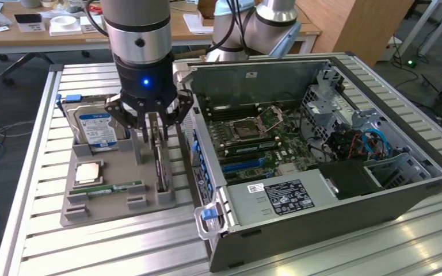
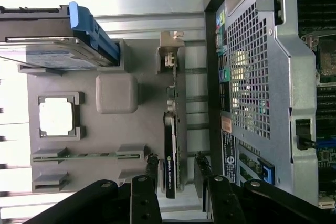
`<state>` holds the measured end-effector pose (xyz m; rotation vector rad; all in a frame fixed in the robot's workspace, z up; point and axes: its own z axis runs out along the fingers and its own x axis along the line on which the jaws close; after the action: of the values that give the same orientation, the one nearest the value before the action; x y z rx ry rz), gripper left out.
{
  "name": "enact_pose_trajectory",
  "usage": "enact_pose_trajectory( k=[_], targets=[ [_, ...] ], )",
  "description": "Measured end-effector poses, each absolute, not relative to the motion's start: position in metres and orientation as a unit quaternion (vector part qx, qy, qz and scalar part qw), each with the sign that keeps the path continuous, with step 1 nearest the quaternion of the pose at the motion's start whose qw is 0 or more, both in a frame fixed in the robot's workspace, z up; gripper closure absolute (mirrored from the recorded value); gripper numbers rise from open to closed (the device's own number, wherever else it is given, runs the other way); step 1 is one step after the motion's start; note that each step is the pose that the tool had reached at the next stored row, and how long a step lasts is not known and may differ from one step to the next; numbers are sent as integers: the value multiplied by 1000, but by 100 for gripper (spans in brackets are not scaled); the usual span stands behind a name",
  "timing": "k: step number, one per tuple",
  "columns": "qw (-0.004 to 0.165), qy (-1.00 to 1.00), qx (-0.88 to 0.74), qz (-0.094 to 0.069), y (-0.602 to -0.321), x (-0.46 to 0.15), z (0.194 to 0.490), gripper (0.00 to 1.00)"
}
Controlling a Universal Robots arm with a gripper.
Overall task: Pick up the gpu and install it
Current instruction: 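Pick up the gpu and move the gpu toward the slot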
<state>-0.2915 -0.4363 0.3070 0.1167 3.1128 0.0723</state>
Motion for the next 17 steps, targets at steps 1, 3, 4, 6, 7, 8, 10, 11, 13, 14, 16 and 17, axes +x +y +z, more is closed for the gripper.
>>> enact_pose_trajectory(
  k=[1, 3, 4, 6, 7, 8, 10, 11, 13, 14, 16, 17],
  targets=[
    [13, 999, 37, 23, -436, -292, 306, 58],
    [13, 999, 37, 23, -436, -291, 303, 58],
    [13, 999, 37, 23, -436, -291, 302, 58],
    [13, 999, 37, 23, -436, -291, 299, 58],
    [13, 999, 37, 23, -436, -291, 298, 58],
    [13, 999, 37, 23, -436, -291, 297, 58],
    [13, 999, 37, 23, -436, -291, 295, 58],
    [13, 999, 37, 23, -436, -291, 294, 58],
    [13, 999, 37, 23, -436, -291, 291, 58],
    [13, 999, 37, 23, -436, -291, 290, 58],
    [13, 999, 37, 23, -436, -291, 287, 58],
    [13, 999, 37, 23, -436, -291, 285, 58]
  ],
)
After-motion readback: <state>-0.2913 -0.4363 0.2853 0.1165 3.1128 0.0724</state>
